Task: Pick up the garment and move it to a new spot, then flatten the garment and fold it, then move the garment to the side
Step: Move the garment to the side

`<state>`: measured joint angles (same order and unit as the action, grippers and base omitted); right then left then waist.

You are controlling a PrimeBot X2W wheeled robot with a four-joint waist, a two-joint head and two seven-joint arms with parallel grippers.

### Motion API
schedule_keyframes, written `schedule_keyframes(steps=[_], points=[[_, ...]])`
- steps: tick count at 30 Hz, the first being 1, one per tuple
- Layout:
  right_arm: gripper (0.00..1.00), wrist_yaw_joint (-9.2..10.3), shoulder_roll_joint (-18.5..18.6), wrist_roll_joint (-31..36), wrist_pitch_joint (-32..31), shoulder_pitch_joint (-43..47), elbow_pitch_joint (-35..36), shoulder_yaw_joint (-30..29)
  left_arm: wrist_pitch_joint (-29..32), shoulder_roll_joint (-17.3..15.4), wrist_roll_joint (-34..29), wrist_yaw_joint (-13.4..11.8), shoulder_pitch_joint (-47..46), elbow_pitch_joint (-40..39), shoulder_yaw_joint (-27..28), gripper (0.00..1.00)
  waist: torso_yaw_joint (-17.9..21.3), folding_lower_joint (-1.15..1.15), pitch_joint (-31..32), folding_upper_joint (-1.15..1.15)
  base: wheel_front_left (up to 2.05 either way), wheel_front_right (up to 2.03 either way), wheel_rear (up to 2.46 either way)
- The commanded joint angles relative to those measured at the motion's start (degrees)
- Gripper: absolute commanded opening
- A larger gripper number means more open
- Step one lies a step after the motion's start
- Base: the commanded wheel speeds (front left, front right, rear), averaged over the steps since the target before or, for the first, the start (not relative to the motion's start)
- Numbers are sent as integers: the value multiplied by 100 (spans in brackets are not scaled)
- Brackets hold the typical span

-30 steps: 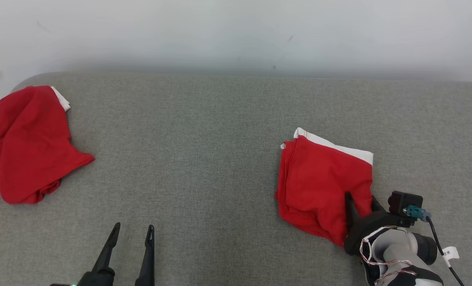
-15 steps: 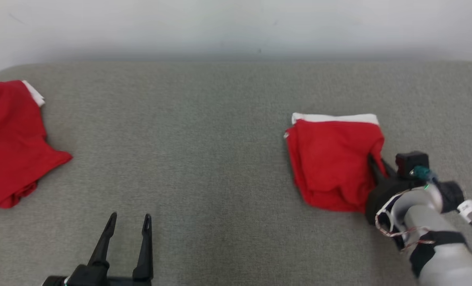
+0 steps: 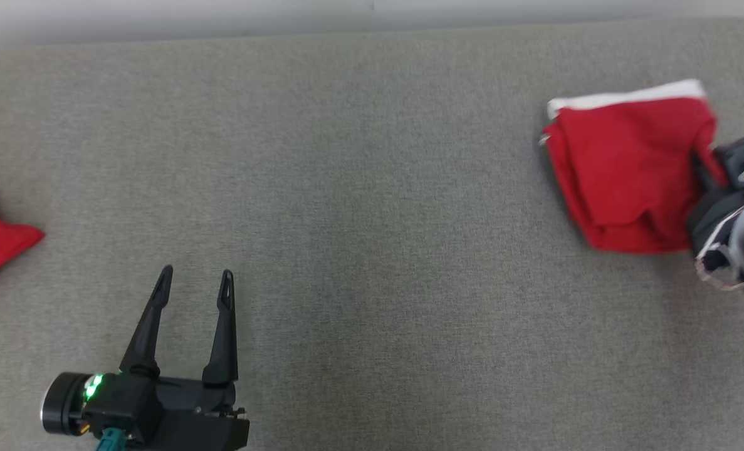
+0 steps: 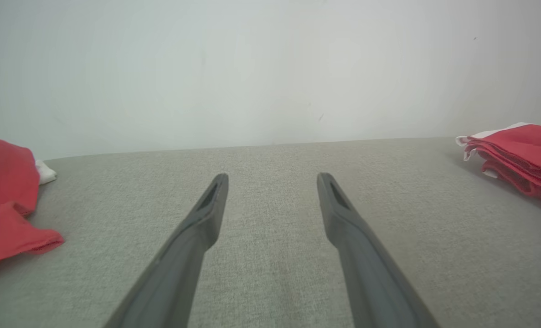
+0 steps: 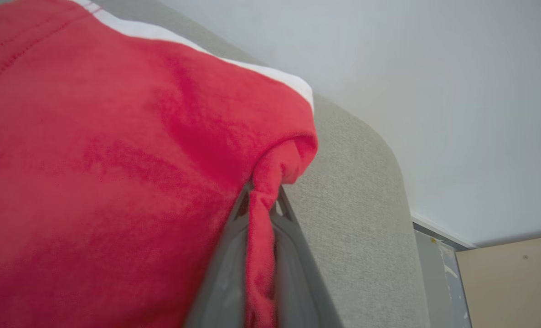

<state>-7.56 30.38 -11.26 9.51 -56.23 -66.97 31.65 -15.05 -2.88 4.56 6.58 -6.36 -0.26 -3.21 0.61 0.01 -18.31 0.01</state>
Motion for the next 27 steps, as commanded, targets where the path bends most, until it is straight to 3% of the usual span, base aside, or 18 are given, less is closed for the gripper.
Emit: schedule_keyframes(steps=[1, 6, 14, 26, 27], points=[[0, 16, 53, -59, -19, -123, 36, 69, -17, 0, -45, 18, -77, -49, 7, 100, 105, -1, -153, -1, 0, 0, 0], [0, 16, 552, -215, 7, -560, 187, 568, -17, 0, -86, 35, -217, -243, -32, 100, 144, -1, -362, -1, 0, 0, 0], [0, 16, 1049, -394, -48, -1076, 216, 1137, -17, -14, -159, 72, -305, -451, 14, 100, 201, -1, -606, -1, 0, 0, 0], [0, 16, 1239, -730, -20, -1383, 69, 1515, -17, -16, -127, 80, -387, -517, 90, 100, 180, -1, -781, -1, 0, 0, 0], [19, 16, 1235, -750, -9, -1403, 55, 1532, -17, -15, -120, 81, -390, -500, 107, 100, 180, -1, -783, -1, 0, 0, 0]])
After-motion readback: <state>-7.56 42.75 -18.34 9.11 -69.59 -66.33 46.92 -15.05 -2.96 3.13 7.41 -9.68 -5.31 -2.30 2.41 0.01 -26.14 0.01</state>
